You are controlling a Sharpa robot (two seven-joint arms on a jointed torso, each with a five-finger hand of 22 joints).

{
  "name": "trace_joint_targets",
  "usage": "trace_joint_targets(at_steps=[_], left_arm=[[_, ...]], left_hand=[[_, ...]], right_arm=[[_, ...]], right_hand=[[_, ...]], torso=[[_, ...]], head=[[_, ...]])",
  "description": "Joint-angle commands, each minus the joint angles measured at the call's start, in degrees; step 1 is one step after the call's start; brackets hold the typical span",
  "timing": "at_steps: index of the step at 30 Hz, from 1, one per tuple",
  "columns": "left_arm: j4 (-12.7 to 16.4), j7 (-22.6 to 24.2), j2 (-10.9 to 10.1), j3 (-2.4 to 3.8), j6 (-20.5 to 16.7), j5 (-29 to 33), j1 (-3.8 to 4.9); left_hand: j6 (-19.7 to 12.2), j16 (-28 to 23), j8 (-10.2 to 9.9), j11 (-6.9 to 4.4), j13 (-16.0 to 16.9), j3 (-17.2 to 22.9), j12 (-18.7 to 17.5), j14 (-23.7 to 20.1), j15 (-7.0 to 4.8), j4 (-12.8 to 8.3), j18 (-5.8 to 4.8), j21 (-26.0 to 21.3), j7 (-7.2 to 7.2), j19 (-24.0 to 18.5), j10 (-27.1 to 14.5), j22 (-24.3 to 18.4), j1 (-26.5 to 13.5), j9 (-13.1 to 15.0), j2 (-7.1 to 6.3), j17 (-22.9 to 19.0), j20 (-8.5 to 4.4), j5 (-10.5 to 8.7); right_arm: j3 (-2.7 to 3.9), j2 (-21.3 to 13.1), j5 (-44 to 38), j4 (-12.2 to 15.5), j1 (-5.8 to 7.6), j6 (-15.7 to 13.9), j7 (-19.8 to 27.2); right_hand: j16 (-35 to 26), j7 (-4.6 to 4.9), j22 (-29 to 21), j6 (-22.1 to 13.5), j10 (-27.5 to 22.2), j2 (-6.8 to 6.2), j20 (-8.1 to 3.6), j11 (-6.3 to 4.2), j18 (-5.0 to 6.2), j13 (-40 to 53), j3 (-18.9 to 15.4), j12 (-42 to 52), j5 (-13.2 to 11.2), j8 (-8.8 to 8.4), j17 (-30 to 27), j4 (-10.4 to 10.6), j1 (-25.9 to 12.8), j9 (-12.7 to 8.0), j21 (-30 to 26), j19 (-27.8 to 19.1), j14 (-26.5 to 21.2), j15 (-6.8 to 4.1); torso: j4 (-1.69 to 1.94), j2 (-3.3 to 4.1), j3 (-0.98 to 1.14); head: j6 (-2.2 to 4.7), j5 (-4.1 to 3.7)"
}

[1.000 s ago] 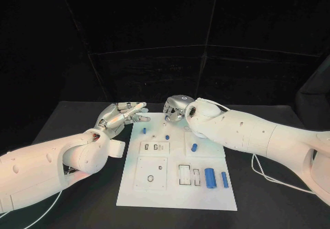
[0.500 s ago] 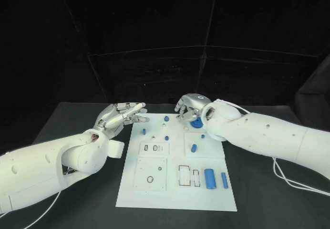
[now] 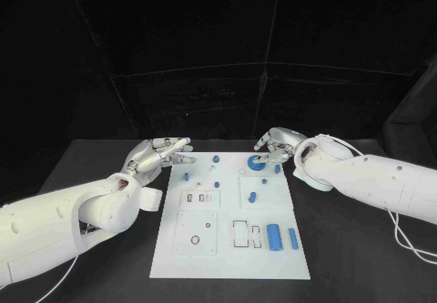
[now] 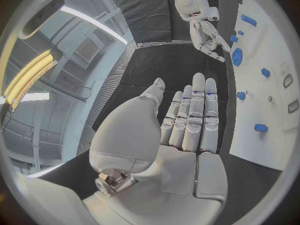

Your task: Assemble the parts on the task board

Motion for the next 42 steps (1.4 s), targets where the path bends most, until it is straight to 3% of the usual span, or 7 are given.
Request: trace_joint_targets(at_steps=[1,15,33,36,42], left_arm=[[-0.1,0.2,0.1,0.03,0.9,0.3,0.09],[-0.5,0.1,0.4,0.01,1.1,0.5,0.06],[-0.8,0.0,0.6,0.0,1.4,0.5,0.05],[-0.8,0.0,0.6,0.0,1.4,0.5,0.05],[-0.8,0.0,0.6,0.0,1.4,0.5,0.04]], left_hand=[[0.2,-0.3,-0.2,0.1,-0.1,0.0,-0.2,0.2,-0.03,-0.3,0.81,-0.4,0.12,0.5,-0.1,-0.1,0.1,0.0,0.37,0.1,-0.01,0.23],[0.2,-0.3,-0.2,0.09,-0.1,0.0,-0.3,0.2,-0.04,-0.4,0.81,-0.4,0.11,0.5,0.0,-0.1,0.1,0.0,0.41,0.1,-0.02,0.22],[0.2,-0.3,-0.2,0.09,-0.1,0.0,-0.3,0.2,-0.04,-0.4,0.81,-0.4,0.11,0.5,0.0,-0.1,0.1,0.0,0.44,0.1,-0.02,0.22],[0.2,-0.3,-0.2,0.09,-0.1,0.0,-0.3,0.2,-0.04,-0.4,0.81,-0.4,0.11,0.5,0.0,-0.1,0.1,0.0,0.44,0.1,-0.02,0.22],[0.2,-0.3,-0.2,0.09,-0.1,0.0,-0.3,0.2,-0.04,-0.4,0.81,-0.4,0.11,0.5,0.0,-0.1,0.1,0.0,0.44,0.1,-0.02,0.22]], right_arm=[[0.02,0.2,2.9,-0.7,0.14,4.9,-2.8],[-0.01,2.4,1.0,-3.1,0.11,7.7,-5.6],[-0.01,3.4,0.0,-4.3,0.09,8.3,-6.8],[-0.01,3.6,-0.1,-4.4,0.08,8.4,-6.8],[-0.01,3.8,-1.2,-4.3,0.07,6.9,-6.7]], right_hand=[[0.9,0.32,1.1,-1.1,1.2,0.12,0.56,0.26,-0.58,2.3,-1.1,1.8,-1.1,-0.35,1.8,0.7,0.8,-0.2,0.8,0.4,2.5,0.69],[3.4,0.73,4.0,-2.1,2.3,0.99,1.23,0.69,-1.05,5.8,-2.3,4.4,1.2,0.15,6.4,1.1,3.9,0.0,2.2,1.6,3.2,1.19],[3.8,0.56,5.4,-1.1,3.1,2.19,1.25,0.55,-1.3,7.7,-2.0,5.7,3.1,1.29,7.1,0.4,5.7,0.2,3.0,2.2,3.3,1.14],[3.9,0.41,5.9,-0.3,3.3,2.85,1.16,0.41,-1.39,8.2,-1.5,6.1,2.5,1.89,7.3,0.1,6.4,0.3,3.2,2.5,3.3,1.02],[4.3,-0.58,7.3,3.9,4.4,5.15,0.7,-0.42,-1.66,10.0,1.2,7.6,-1.8,3.98,8.0,-1.0,8.1,0.7,3.8,3.3,3.5,0.41]], torso=[[0.14,0.04,-0.03],[0.16,0.0,-0.18],[0.13,0.03,-0.14],[0.17,0.02,-0.11],[0.12,0.0,-0.13]], head=[[-0.05,-0.15],[-0.46,-0.21],[-0.7,-0.21],[-0.84,-0.21],[-0.86,-0.12]])
